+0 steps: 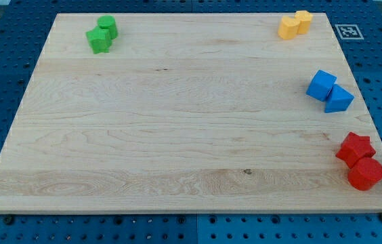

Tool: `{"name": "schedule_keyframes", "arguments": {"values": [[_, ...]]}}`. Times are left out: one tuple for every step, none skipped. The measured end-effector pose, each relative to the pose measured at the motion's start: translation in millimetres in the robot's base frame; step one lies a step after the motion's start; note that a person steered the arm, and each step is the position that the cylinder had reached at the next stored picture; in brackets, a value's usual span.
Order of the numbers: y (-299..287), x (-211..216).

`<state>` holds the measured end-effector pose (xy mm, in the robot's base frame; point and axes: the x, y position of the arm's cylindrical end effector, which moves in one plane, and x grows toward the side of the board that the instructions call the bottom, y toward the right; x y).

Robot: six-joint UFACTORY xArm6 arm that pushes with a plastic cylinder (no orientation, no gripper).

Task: Move the red circle towards the center

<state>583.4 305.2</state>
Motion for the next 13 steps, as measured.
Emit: {"name": "schedule_keyframes", "arguments": {"values": [[0, 1], [0, 3], [-1, 24], [-22, 31], [-55, -1], [-46, -7], [-44, -7], [-71, -8], [-114, -30], [-120, -29], [-127, -29], [-127, -29], [-131, -29]]}}
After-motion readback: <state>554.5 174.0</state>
